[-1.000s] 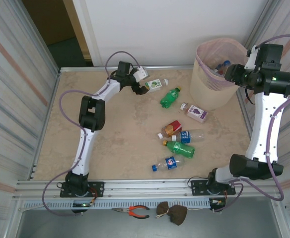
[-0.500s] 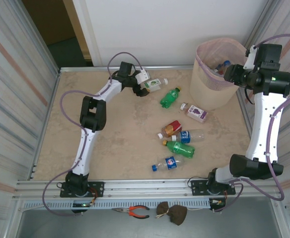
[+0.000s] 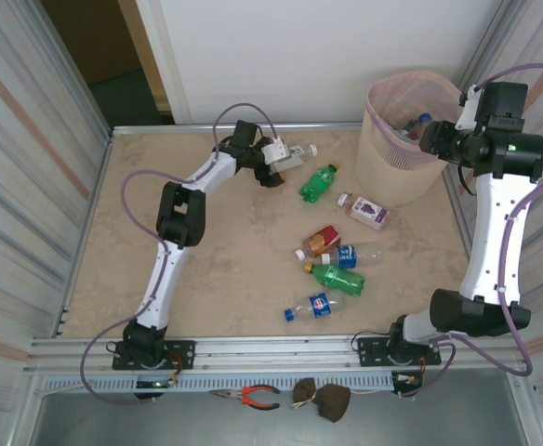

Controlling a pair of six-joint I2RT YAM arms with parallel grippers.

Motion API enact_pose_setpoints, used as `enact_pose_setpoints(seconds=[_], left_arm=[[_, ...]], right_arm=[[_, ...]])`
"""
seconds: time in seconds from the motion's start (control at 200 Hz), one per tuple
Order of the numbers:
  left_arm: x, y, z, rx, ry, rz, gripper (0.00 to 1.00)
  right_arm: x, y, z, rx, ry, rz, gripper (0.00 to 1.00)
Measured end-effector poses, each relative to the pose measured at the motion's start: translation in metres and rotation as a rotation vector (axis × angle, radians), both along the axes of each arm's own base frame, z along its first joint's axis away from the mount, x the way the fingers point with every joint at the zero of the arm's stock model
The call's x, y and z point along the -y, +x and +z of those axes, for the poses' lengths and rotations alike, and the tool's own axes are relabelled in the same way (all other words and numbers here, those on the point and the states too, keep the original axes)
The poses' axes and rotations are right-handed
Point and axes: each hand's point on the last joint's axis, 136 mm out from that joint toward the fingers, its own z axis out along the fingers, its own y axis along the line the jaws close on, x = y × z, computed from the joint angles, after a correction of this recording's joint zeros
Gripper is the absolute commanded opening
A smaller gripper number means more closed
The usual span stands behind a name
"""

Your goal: Put the plastic bottles in the bin

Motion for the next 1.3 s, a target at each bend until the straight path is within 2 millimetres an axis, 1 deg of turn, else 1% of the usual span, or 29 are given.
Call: enact_pose_setpoints(seconds=[0.12, 0.175, 0.306, 0.361, 0.456, 0.621, 0.756, 0.872, 0.992, 1.137, 1.197, 1.297], left_arm=[[-0.004, 0.003, -0.01, 0.007, 0.032, 0.01, 0.99], [-0.004, 0.004, -0.011, 0.011, 0.034, 0.011, 0.98], [-0.005, 0.005, -0.01, 0.016, 0.039, 0.017, 0.89], [-0.004, 0.005, -0.011, 0.015, 0.041, 0.016, 0.88], [-0.002, 0.004, -0.011, 0.019, 0.044, 0.016, 0.88], [-0.001, 0.006, -0.009, 0.029, 0.039, 0.019, 0.96], [0.003, 0.005, -0.008, 0.027, 0.033, 0.023, 0.96], [0.008, -0.002, -0.01, -0.003, 0.012, 0.046, 0.95], [0.009, -0.009, -0.012, -0.057, 0.0, 0.115, 0.93], [0.006, -0.006, -0.01, -0.13, -0.015, 0.263, 0.9], [0.005, -0.004, -0.003, -0.163, -0.028, 0.332, 0.89], [0.007, 0.003, 0.019, -0.179, -0.069, 0.436, 0.89]], right_arm=[[0.001, 0.0, 0.0, -0.001, -0.005, -0.005, 0.53], [0.001, 0.0, 0.0, -0.001, -0.006, -0.004, 0.53], [-0.001, 0.0, 0.0, -0.001, -0.007, 0.0, 0.52], [-0.002, 0.0, 0.0, -0.002, -0.008, 0.004, 0.52], [-0.003, 0.0, 0.0, -0.001, -0.008, 0.005, 0.52], [-0.003, 0.0, 0.0, -0.001, -0.008, 0.005, 0.52], [-0.003, 0.0, 0.0, -0.001, -0.008, 0.007, 0.52], [-0.004, 0.0, 0.0, -0.001, -0.008, 0.008, 0.52], [-0.005, 0.001, 0.0, -0.001, -0.009, 0.013, 0.52], [-0.007, 0.001, 0.0, -0.001, -0.009, 0.017, 0.51], [-0.007, 0.001, 0.0, -0.001, -0.009, 0.018, 0.51], [-0.008, 0.001, 0.0, -0.001, -0.009, 0.021, 0.51]])
